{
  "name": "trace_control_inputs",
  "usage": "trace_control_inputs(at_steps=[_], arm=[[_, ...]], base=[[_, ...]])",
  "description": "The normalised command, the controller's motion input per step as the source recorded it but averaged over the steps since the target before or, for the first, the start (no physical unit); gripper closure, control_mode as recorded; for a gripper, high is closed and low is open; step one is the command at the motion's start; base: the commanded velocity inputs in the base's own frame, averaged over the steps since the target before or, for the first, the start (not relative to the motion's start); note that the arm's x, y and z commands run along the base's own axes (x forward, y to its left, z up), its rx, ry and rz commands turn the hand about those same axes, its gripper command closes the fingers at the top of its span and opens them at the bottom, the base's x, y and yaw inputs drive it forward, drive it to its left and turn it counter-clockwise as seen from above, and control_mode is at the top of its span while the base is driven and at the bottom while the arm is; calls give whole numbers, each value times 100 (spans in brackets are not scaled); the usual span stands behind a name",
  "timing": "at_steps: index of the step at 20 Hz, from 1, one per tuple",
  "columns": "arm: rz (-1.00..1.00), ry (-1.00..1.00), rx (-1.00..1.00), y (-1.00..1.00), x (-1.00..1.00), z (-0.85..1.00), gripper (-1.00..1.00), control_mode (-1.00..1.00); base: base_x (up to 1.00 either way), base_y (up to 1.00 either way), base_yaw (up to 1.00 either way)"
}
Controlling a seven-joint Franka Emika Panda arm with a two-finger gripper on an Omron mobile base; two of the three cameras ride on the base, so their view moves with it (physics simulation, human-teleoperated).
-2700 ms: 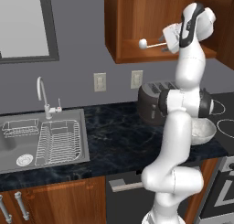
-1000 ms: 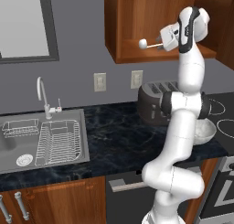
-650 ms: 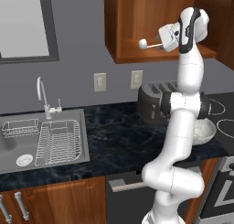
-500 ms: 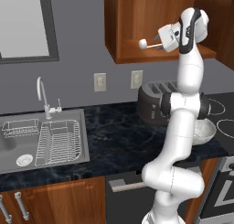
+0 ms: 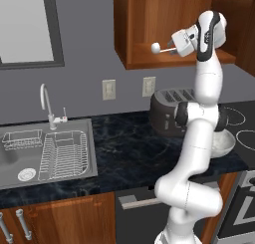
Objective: Open the cabinet and move the ladle to the pot. Then close the cabinet.
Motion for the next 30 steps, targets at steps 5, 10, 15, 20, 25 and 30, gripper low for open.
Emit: trace_control_inputs(at_steps=[5, 10, 15, 20, 25, 30], arm=[[6, 16, 0, -3, 29, -4, -100, -100], [7, 12, 0, -3, 18, -7, -100, -100], [9, 6, 0, -2, 10, -11, -100, -100], [12, 0, 0, 0, 21, 0, -100, -100], [16, 0, 0, -6, 34, 0, -100, -100], [15, 0, 0, -3, 46, -3, -100, -100]], base=[[0, 0, 0], [0, 0, 0], [0, 0, 0], [0, 0, 0], [0, 0, 0], [0, 0, 0]])
